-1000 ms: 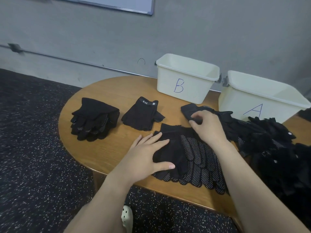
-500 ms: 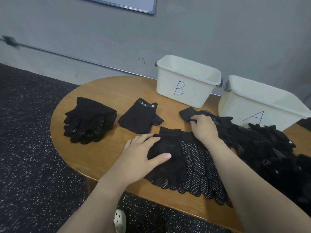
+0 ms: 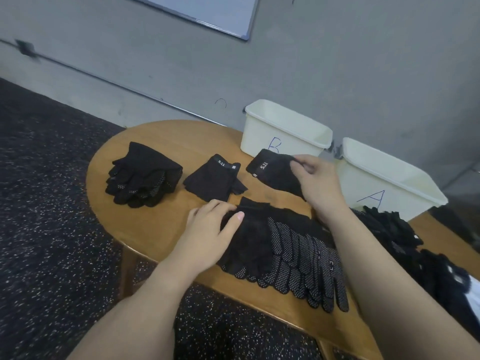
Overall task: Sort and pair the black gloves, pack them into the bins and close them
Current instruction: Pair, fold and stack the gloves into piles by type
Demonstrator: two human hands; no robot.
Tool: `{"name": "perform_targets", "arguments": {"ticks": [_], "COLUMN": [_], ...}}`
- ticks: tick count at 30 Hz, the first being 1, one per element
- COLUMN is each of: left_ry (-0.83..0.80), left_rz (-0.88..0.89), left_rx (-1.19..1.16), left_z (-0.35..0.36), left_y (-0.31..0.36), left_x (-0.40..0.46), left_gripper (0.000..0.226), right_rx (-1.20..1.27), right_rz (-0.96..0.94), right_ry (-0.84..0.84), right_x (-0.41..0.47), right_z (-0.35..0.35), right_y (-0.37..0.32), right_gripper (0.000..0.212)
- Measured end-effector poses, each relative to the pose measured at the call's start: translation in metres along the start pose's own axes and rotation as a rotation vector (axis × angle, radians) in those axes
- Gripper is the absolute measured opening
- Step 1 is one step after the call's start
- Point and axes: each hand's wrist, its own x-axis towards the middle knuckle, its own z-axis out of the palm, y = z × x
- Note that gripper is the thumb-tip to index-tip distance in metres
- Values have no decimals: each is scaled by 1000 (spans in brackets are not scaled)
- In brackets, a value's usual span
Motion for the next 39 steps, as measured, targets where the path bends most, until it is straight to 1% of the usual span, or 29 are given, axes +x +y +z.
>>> {"name": "perform_targets", "arguments": {"ticks": [2, 4, 6, 7, 8, 9, 10, 12, 13, 14, 18, 20, 22, 26, 29, 32, 34, 37, 39], "left_ry": [68, 96, 112, 117, 121, 129, 137, 106, 85, 85, 151, 130, 75, -48, -51, -28, -48, -70, -64], "left_rz": [-4, -13, 5, 15, 9, -2, -13, -37, -37, -28, 8, 17, 25, 37, 31, -17, -44, -52, -43], "left_rx": [-117, -181, -114, -92, -101, -150, -240, -516, -631, -703, -824, -828, -796, -725, -593, -468, -439, -352, -311], "left_z": [1, -1, -3, -4, -6, -7, -10, -13, -14, -16, -22, -23, -23, -23, -22, -23, -24, -24, -23], "left_y": [3, 5, 5, 5, 5, 5, 6, 7, 7, 8, 3, -1, -3, -4, -7, -8, -9, -11, -10], "left_x": [-5, -10, -16, -18, -20, -22, -23, -24, -24, -23, -17, -14, -12, -10, -7, -3, 1, 4, 4], "left_gripper": [48, 56, 64, 62, 53, 44, 42, 49, 55, 56, 26, 21, 19, 17, 14, 10, 15, 38, 37], "right_rx": [182, 354, 463, 499, 527, 543, 555, 576, 586, 594, 577, 572, 562, 517, 414, 355, 333, 273, 256], "right_rz": [45, 128, 197, 220, 240, 260, 278, 307, 321, 334, 364, 378, 405, 403, 333, 283, 274, 261, 271], "right_ry": [-49, -101, -144, -156, -166, -179, -196, -226, -232, -238, -299, -323, -330, -342, -315, -268, -258, -235, -204], "right_x": [-22, -43, -63, -73, -82, -90, -96, -104, -105, -106, -99, -95, -92, -85, -78, -73, -72, -72, -72], "right_z": [1, 3, 8, 11, 15, 19, 22, 28, 30, 31, 34, 35, 39, 48, 51, 48, 45, 42, 42], "right_y": [-18, -31, -39, -42, -44, -45, -46, -47, -47, -47, -41, -34, -27, -8, 6, 17, 22, 30, 33], "right_gripper": [25, 19, 19, 20, 21, 22, 22, 21, 22, 22, 24, 26, 28, 22, 17, 13, 13, 11, 10]}}
